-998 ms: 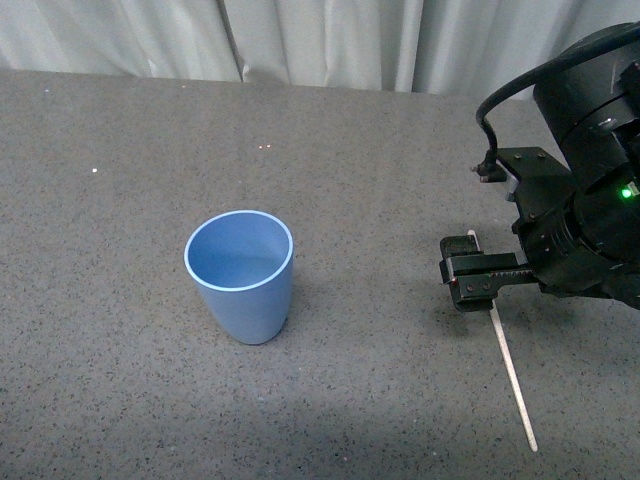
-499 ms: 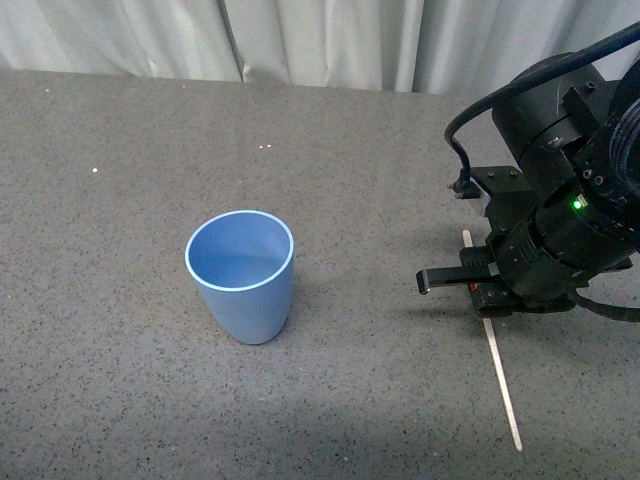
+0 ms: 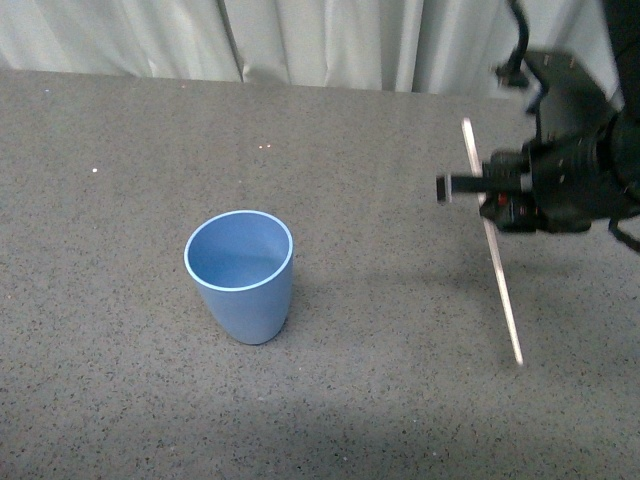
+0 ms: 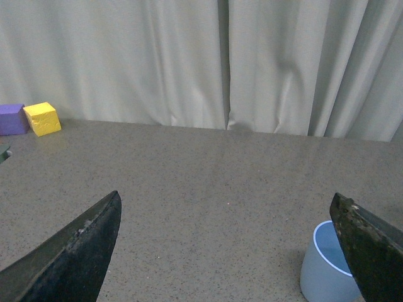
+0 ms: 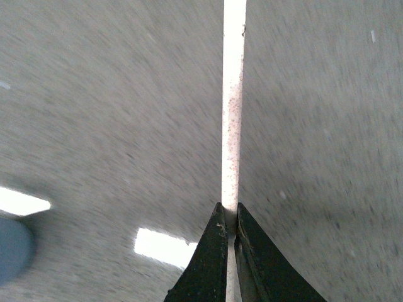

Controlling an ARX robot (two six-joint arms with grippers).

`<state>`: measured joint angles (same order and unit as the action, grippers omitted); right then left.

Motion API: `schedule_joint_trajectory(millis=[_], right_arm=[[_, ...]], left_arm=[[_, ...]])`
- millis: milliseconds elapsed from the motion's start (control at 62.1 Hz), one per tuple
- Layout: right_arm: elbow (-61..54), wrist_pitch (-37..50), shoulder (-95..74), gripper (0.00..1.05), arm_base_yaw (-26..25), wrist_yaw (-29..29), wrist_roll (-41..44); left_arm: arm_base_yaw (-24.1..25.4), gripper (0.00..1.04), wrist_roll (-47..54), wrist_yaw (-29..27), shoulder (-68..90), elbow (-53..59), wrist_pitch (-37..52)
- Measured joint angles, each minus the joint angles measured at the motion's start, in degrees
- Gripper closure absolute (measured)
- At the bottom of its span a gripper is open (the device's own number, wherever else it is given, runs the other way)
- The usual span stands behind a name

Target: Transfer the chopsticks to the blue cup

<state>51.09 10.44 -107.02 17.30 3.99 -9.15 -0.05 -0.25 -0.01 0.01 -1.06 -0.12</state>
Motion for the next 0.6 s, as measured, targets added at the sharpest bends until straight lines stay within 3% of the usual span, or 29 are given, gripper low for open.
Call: schedule_joint_trajectory(millis=[97, 177, 370, 596], right_arm=[[-1.9, 7.1, 4.5, 1.04, 1.7, 2.8, 2.5], [-4.3, 17.6, 7.8, 1.04, 5.0, 9.9, 5.6], [-4.9, 33.8, 7.2, 1.04, 10.5, 17.5, 8.9], [-0.4, 38.5, -1.1, 1.04, 14.8, 21.8, 6.7]], left_arm=[[0.0, 0.07, 0.0, 0.0, 0.0, 0.0, 0.0], [0.0, 0.07, 0.0, 0.0, 0.0, 0.0, 0.0], [0.0, 0.07, 0.0, 0.0, 0.0, 0.0, 0.0], [0.0, 0.07, 0.0, 0.0, 0.0, 0.0, 0.0]])
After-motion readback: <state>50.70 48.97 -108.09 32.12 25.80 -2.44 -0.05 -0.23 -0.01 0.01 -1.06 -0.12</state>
